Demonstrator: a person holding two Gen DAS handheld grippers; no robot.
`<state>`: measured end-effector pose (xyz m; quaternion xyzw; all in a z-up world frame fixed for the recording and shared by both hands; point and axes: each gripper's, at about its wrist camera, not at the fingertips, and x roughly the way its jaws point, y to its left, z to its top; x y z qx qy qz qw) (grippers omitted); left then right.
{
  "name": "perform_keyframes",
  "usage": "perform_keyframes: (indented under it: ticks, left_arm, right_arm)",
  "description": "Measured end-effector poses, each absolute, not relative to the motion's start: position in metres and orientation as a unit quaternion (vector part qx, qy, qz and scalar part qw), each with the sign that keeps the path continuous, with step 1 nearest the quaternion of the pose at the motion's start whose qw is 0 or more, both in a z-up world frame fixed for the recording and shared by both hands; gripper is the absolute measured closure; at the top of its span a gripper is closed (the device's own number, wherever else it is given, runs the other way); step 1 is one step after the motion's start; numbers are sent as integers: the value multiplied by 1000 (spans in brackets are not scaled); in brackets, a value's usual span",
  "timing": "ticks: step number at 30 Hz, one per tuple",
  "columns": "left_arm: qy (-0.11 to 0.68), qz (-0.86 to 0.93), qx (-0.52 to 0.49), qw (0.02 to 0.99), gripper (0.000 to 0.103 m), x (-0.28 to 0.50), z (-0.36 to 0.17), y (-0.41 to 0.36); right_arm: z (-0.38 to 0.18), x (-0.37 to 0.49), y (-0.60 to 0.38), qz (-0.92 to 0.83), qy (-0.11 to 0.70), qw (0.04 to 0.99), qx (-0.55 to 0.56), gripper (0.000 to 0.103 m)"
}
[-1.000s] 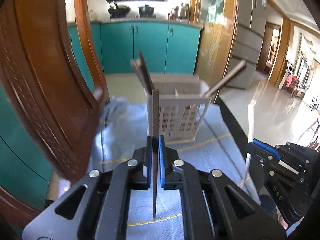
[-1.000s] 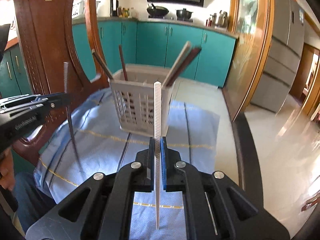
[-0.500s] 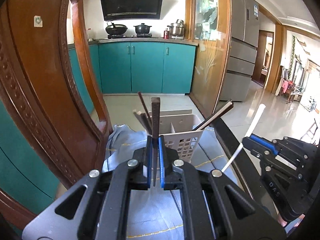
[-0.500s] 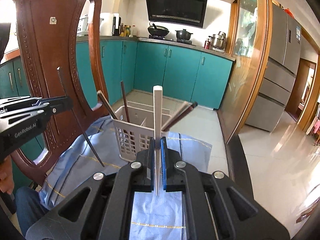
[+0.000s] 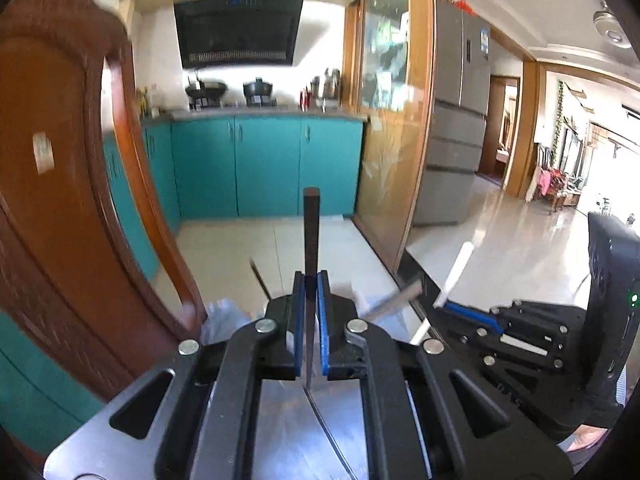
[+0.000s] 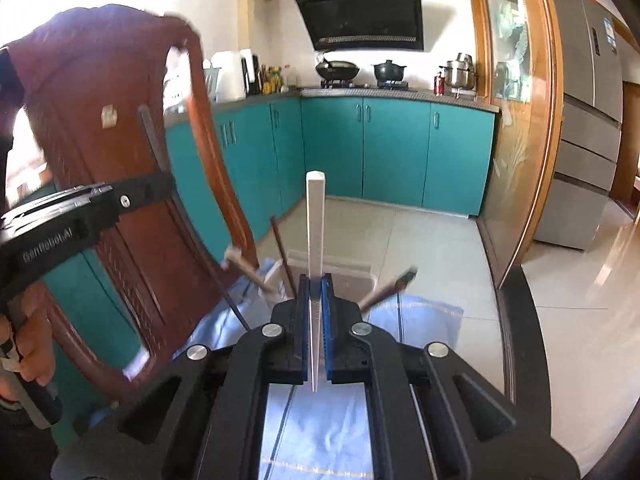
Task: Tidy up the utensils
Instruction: 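Carry both chopsticks over the white basket and lower them inside, then open both grippers and pull them back from the basket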
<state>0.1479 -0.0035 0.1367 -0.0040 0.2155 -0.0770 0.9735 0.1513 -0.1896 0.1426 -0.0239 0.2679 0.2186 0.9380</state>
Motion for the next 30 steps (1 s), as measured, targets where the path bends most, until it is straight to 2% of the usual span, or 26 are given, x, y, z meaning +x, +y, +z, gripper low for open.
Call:
perform_keyframes:
  ticks: [6, 11, 19, 30]
  left_arm:
    - [179, -66, -19, 981, 96, 182, 163, -2]
    - [176, -31, -22, 984, 96, 216, 142, -2]
    - [228, -12, -23, 973, 96, 254, 84, 2]
    - [244, -16, -7, 970, 96, 256, 65, -7]
  right_arm:
    - [173, 180, -198, 216, 241, 946, 25, 97]
    - [188, 197, -200, 184, 190, 963, 43, 97]
    - [141, 231, -192, 171, 214, 961, 38, 97]
    - [100, 237, -188, 176, 254, 950, 39, 97]
